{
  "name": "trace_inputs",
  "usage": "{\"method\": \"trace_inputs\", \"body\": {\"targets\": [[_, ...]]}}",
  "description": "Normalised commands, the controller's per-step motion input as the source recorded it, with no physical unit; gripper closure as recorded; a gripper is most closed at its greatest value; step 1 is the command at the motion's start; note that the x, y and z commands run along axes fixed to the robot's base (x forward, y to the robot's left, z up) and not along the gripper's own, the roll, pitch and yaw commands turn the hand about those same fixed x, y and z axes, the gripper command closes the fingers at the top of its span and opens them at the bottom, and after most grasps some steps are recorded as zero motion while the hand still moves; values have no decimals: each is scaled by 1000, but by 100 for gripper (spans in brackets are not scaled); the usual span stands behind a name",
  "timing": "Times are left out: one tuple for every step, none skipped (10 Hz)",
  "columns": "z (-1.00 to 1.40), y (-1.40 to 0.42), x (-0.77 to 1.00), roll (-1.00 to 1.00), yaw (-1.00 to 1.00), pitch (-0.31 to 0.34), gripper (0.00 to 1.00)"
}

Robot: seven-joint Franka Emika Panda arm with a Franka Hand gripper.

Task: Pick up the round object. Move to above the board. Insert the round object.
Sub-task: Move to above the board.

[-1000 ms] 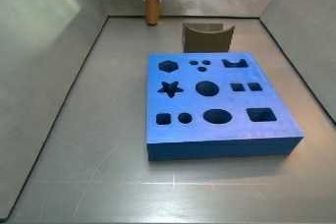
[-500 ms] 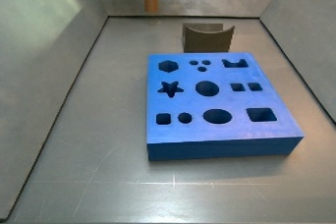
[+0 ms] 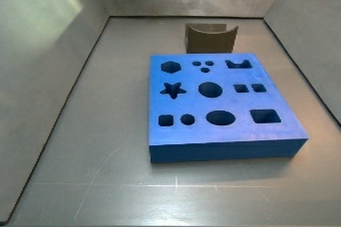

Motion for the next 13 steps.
{"method": "trace_inputs", "body": {"targets": [[370,-20,-10,122,22,133,100],[178,-14,0,111,25,154,100],[-9,-1000,94,347,-604,174,100],[-23,-1000,97,344,-587,161,100],[-15,-1000,88,306,-337,80,100],[-12,-1000,85,153,-182,6,100],[-15,-1000,85,119,-57,-4,100],[-17,-1000,85,111,-19,-6,100],[-14,-1000,81,86,-5,-21,100],[-14,-1000,79,70,2,-23,100],[-14,-1000,78,45,7,-22,100],[-16,-1000,80,27,6,-18,100],[-17,-1000,86,5,10,0,100]]}}
